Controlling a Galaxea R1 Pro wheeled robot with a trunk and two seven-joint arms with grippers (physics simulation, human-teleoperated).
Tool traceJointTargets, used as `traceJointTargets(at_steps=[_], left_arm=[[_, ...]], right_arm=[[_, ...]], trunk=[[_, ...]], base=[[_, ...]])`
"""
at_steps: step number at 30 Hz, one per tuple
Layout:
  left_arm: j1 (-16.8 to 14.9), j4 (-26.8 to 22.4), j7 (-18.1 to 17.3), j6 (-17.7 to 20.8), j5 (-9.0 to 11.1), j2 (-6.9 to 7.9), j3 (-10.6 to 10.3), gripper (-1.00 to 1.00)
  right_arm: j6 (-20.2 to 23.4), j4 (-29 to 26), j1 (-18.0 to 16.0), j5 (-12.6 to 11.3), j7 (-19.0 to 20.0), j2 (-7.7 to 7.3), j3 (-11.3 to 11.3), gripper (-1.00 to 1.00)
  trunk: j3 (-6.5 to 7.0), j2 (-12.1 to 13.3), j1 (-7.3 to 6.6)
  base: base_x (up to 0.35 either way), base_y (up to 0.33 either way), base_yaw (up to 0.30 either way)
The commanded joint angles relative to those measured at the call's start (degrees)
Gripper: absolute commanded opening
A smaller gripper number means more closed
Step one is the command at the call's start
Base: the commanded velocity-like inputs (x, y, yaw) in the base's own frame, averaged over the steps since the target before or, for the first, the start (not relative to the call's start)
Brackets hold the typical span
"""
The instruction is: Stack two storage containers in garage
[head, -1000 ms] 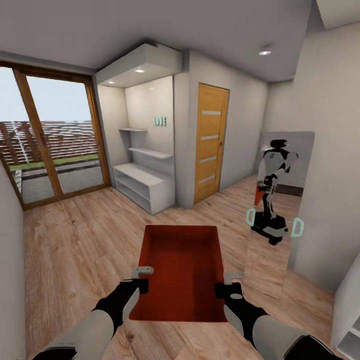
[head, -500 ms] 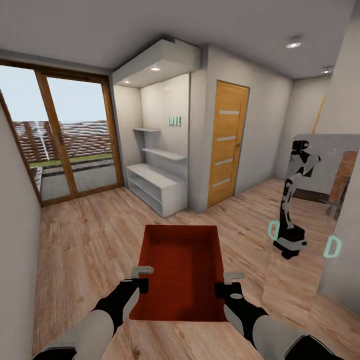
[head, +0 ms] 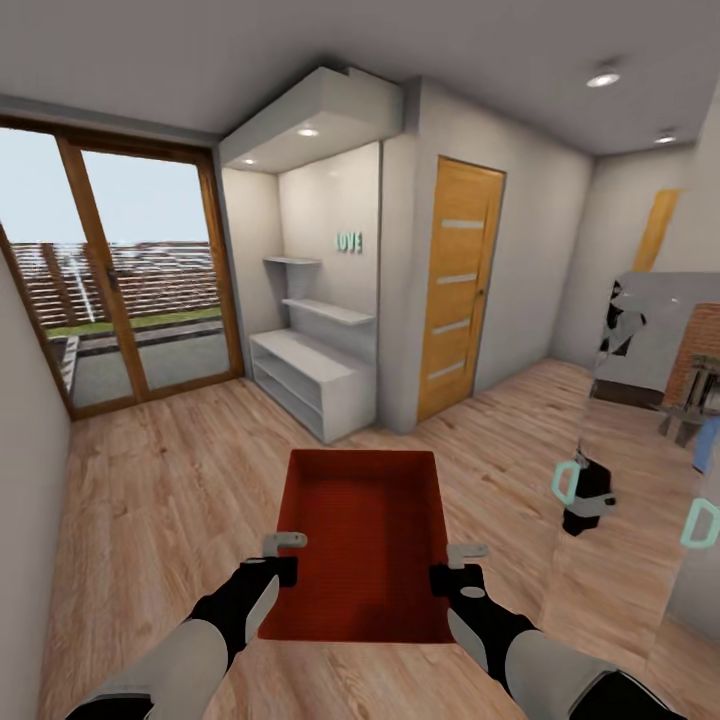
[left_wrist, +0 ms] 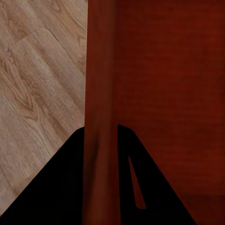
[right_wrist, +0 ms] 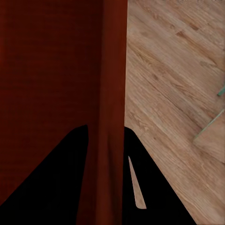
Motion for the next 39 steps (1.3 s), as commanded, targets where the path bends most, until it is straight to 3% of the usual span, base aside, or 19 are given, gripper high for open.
traceJointTargets(at_steps=[1, 39], left_arm=[[-0.1, -3.0, 0.2, 0.5, -1.1, 0.06, 1.5, -1.00], [-0.1, -3.0, 0.2, 0.5, -1.1, 0.06, 1.5, -1.00]], right_arm=[[-0.3, 0.3, 0.0, -0.8, -0.1, -0.05, 0.4, -1.00], [-0.3, 0.3, 0.0, -0.8, 0.0, -0.05, 0.4, -1.00]], trunk=[[-0.12, -0.1, 0.06], [-0.12, -0.1, 0.06]], base=[[0.322, 0.000, 0.000], [0.322, 0.000, 0.000]])
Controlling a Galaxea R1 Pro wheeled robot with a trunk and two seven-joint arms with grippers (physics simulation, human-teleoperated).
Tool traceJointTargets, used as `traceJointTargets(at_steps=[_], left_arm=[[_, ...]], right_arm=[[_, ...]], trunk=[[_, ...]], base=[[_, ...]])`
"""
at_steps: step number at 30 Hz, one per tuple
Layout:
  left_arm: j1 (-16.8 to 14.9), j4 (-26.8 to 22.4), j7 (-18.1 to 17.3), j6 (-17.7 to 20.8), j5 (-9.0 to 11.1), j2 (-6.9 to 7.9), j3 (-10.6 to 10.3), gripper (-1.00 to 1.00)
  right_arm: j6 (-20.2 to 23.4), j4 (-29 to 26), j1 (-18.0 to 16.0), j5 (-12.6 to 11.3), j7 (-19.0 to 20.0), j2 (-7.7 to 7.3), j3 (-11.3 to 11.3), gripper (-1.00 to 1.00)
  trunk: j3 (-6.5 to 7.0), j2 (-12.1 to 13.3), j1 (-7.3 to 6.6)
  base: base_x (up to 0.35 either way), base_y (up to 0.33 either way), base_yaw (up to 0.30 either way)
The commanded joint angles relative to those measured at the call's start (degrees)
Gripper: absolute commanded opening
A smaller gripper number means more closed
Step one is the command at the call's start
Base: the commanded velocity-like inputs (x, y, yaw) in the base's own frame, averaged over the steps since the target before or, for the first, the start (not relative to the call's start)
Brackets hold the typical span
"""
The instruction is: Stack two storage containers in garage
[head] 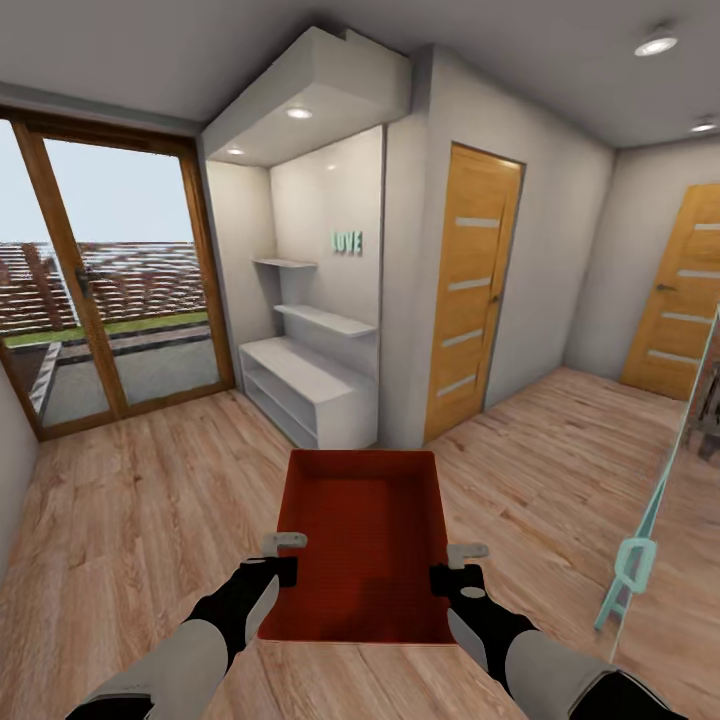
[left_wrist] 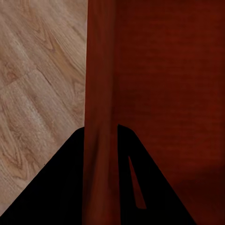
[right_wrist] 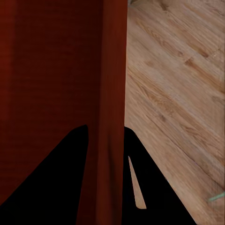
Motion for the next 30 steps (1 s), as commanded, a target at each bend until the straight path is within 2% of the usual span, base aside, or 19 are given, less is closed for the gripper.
traceJointTargets(at_steps=[1, 8, 20, 30], left_arm=[[-0.1, -3.0, 0.2, 0.4, -1.1, 0.08, 1.5, -1.00], [-0.1, -3.0, 0.2, 0.4, -1.1, 0.08, 1.5, -1.00], [-0.1, -3.0, 0.2, 0.4, -1.1, 0.08, 1.5, -1.00], [-0.1, -3.0, 0.2, 0.4, -1.1, 0.08, 1.5, -1.00]], right_arm=[[-0.3, 0.3, 0.0, -0.8, -0.1, -0.05, 0.4, -1.00], [-0.3, 0.3, 0.0, -0.8, -0.2, -0.05, 0.4, -1.00], [-0.3, 0.3, 0.0, -0.8, -0.2, 0.03, 0.4, -1.00], [-0.3, 0.3, 0.0, -0.8, -0.2, -0.01, 0.4, -1.00]], trunk=[[-0.12, -0.1, 0.06], [-0.12, -0.1, 0.06], [-0.12, -0.1, 0.06], [-0.12, -0.1, 0.06]], base=[[0.322, 0.000, 0.000], [0.322, 0.000, -0.028], [0.322, 0.000, -0.217], [0.322, 0.000, -0.019]])
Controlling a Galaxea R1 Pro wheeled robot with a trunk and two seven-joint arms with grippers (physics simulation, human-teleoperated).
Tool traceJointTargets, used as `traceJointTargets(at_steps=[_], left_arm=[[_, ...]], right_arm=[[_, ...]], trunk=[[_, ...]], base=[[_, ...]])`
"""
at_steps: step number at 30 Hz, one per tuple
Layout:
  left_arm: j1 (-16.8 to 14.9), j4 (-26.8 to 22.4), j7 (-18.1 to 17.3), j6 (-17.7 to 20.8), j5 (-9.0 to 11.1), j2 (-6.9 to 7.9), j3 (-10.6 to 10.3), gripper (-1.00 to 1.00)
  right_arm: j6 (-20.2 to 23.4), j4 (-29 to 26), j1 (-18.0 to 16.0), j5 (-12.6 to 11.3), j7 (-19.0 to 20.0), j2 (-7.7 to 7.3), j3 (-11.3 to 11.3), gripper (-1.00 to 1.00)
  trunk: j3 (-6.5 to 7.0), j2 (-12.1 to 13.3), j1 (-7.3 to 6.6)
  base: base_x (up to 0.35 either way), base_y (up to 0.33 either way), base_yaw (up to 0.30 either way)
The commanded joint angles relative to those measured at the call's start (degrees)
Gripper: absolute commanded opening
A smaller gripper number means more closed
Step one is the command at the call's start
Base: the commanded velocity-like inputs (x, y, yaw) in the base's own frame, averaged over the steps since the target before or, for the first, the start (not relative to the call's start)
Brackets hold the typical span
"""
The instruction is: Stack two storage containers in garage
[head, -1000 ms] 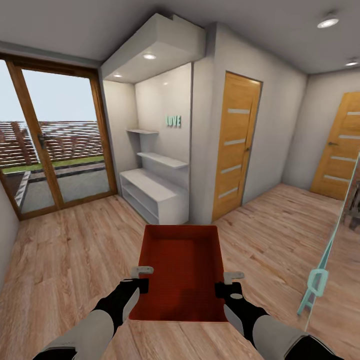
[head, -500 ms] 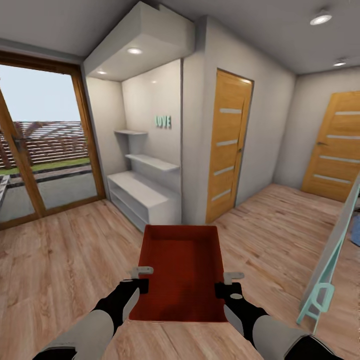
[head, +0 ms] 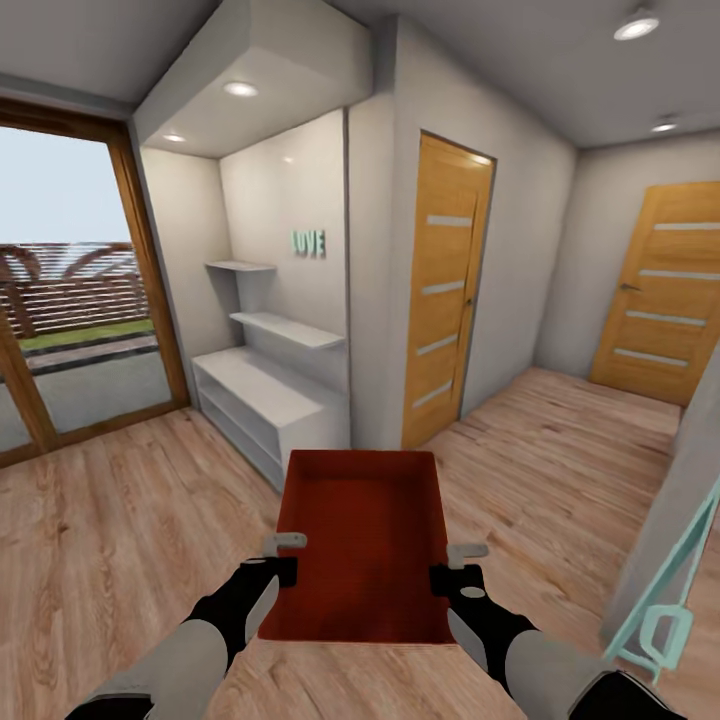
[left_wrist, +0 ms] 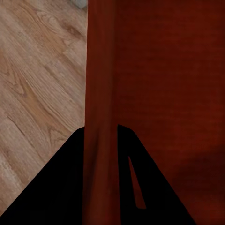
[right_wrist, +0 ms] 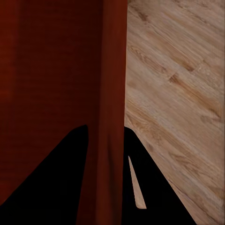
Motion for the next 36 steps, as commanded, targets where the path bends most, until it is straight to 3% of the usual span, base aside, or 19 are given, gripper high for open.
traceJointTargets(at_steps=[1, 7, 29, 36], left_arm=[[-0.1, -3.1, 0.2, 0.5, -1.2, 0.02, 1.6, -1.00], [-0.1, -3.1, 0.2, 0.5, -1.2, 0.02, 1.6, -1.00], [-0.1, -3.1, 0.2, 0.5, -1.2, 0.02, 1.6, -1.00], [-0.1, -3.1, 0.2, 0.5, -1.2, 0.02, 1.6, -1.00]], right_arm=[[-0.3, 0.3, 0.0, -0.8, -0.1, -0.06, 0.4, -1.00], [-0.3, 0.3, 0.0, -0.8, -0.1, -0.02, 0.4, -1.00], [-0.3, 0.3, 0.0, -0.8, -0.1, 0.00, 0.4, -1.00], [-0.3, 0.3, 0.0, -0.8, -0.1, -0.08, 0.4, -1.00]], trunk=[[-0.12, -0.1, 0.06], [-0.12, -0.1, 0.06], [-0.12, -0.1, 0.06], [-0.12, -0.1, 0.06]], base=[[0.322, 0.000, 0.000], [0.322, 0.000, -0.043], [0.322, 0.000, -0.227], [0.322, 0.000, -0.034]])
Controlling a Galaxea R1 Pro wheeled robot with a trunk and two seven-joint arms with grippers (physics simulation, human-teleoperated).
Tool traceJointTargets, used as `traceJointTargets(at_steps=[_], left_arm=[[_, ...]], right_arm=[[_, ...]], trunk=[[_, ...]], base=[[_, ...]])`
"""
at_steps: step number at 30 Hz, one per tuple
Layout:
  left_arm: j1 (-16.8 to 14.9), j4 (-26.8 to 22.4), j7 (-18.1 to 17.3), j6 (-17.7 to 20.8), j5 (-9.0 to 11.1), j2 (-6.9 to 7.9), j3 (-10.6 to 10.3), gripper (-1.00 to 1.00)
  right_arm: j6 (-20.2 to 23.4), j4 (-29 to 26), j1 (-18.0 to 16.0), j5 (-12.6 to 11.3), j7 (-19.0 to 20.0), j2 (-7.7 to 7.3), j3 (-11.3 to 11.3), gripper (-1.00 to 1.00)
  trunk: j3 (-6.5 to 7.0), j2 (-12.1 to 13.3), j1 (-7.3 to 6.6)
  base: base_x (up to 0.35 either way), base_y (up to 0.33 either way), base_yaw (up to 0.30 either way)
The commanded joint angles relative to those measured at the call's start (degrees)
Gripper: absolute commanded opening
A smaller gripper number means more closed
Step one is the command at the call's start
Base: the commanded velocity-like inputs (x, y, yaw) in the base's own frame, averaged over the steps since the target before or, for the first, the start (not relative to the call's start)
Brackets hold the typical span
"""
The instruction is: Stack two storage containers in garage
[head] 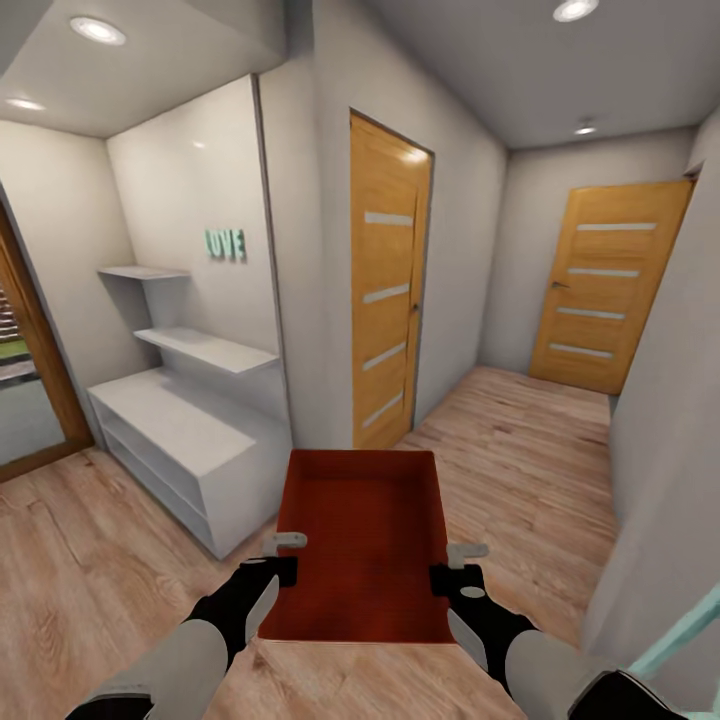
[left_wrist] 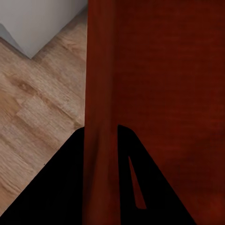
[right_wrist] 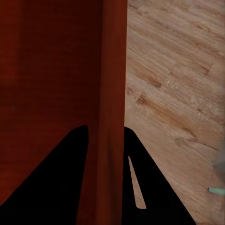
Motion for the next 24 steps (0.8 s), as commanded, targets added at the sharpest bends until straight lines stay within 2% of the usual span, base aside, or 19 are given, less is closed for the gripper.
traceJointTargets(at_steps=[1, 7, 24], left_arm=[[-0.1, -3.0, 0.2, 0.5, -1.2, 0.04, 1.6, -1.00], [-0.1, -3.0, 0.2, 0.5, -1.2, 0.04, 1.6, -1.00], [-0.1, -3.0, 0.2, 0.5, -1.2, 0.04, 1.6, -1.00]], right_arm=[[-0.3, 0.4, 0.0, -0.7, -0.1, -0.05, 0.4, -1.00], [-0.3, 0.4, 0.0, -0.7, -0.1, -0.02, 0.4, -1.00], [-0.3, 0.4, 0.0, -0.7, -0.1, 0.03, 0.4, -1.00]], trunk=[[-0.12, -0.1, 0.06], [-0.12, -0.1, 0.06], [-0.12, -0.1, 0.06]], base=[[0.322, 0.000, -0.003], [0.322, 0.000, -0.043], [0.322, 0.000, -0.238]])
